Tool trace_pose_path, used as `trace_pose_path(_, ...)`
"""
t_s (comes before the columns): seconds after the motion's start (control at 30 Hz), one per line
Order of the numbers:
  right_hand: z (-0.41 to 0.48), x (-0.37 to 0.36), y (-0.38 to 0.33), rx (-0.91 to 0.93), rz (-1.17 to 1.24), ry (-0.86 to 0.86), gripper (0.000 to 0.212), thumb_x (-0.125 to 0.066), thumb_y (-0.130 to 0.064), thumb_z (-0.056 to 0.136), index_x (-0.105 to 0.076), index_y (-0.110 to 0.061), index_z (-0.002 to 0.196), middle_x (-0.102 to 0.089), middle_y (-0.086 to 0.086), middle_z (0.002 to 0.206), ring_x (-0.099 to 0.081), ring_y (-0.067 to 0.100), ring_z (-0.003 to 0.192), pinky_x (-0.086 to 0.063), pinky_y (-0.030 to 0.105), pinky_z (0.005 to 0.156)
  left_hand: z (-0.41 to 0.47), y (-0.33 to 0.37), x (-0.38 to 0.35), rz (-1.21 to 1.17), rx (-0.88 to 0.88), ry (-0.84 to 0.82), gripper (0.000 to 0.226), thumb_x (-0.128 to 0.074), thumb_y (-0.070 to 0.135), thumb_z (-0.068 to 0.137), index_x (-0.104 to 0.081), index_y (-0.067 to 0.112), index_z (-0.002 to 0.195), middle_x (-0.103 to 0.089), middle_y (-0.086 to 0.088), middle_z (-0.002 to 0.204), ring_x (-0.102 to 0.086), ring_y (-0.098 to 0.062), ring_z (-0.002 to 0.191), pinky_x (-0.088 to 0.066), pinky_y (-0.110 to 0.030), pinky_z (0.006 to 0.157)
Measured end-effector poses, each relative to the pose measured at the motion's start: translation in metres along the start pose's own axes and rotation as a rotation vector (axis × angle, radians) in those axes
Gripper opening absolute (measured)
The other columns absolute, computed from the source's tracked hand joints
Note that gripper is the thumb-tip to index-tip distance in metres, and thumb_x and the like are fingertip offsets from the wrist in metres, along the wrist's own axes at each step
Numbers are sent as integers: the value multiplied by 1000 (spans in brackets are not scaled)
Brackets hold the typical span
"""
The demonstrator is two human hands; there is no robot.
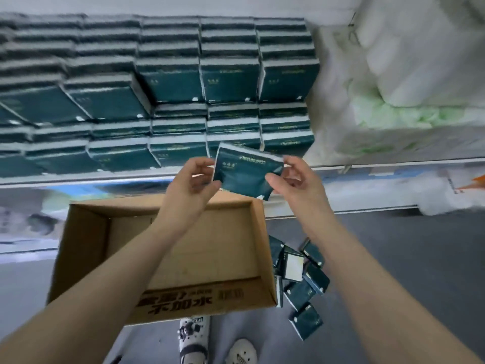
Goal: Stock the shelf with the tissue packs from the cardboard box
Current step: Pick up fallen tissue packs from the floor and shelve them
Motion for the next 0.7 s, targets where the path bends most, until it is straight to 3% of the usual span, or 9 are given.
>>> trace_pose_path(0.17, 46, -56, -46, 109, -57, -77, 35, -75, -20, 87, -57, -32, 115, -57, -9, 90, -63, 15, 89, -53, 22, 76, 24, 14, 56, -6, -76, 155, 35, -65, 10, 90, -54, 29, 117, -61, 16, 111, -60, 0, 105, -48, -16, 91)
trace_pose_path(0.3, 74, -89, -67, 183, -97, -98, 34, -75, -16, 87, -57, -27, 114, -54, -6, 88, -61, 11, 79, -60, 37, 81, 44, 9, 82, -35, -55, 225, 36, -64, 13, 92, -52, 33, 119, -60, 20, 113, -58, 0, 108, -48, -19, 91)
trace_pose_path(0.43, 97, -114, -79, 204, -110, -111, 36, -73, -11, 88, -55, -23, 118, -54, -4, 88, -61, 10, 79, -60, 28, 76, 61, 7, 97, 6, -44, 292, 45, -62, 17, 93, -47, 27, 134, -53, 3, 126, -54, -3, 113, -48, -18, 92)
trace_pose_path(0.57, 113, -129, -91, 233, -144, -121, 36, -71, -8, 89, -54, -21, 118, -58, -1, 93, -63, 11, 82, -59, 24, 75, 70, 9, 99, -50, -30, 315, 52, -61, 15, 93, -39, 17, 141, -52, 2, 128, -53, -5, 118, -46, -16, 95)
trace_pose_path(0.7, 122, -139, -93, 274, -187, -82, 39, -72, -8, 86, -59, -19, 120, -63, 4, 100, -66, 21, 90, -60, 34, 83, 77, 6, 96, -36, -33, 284, 51, -59, 15, 94, -40, 18, 141, -51, 5, 133, -48, -3, 124, -43, -6, 91)
Point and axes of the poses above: each hand's wrist, its own z-axis towards the middle knuckle, its own x-axis out of the back of the hand, y = z × x, the point moved 8 cm from there along z, towards the middle knuckle
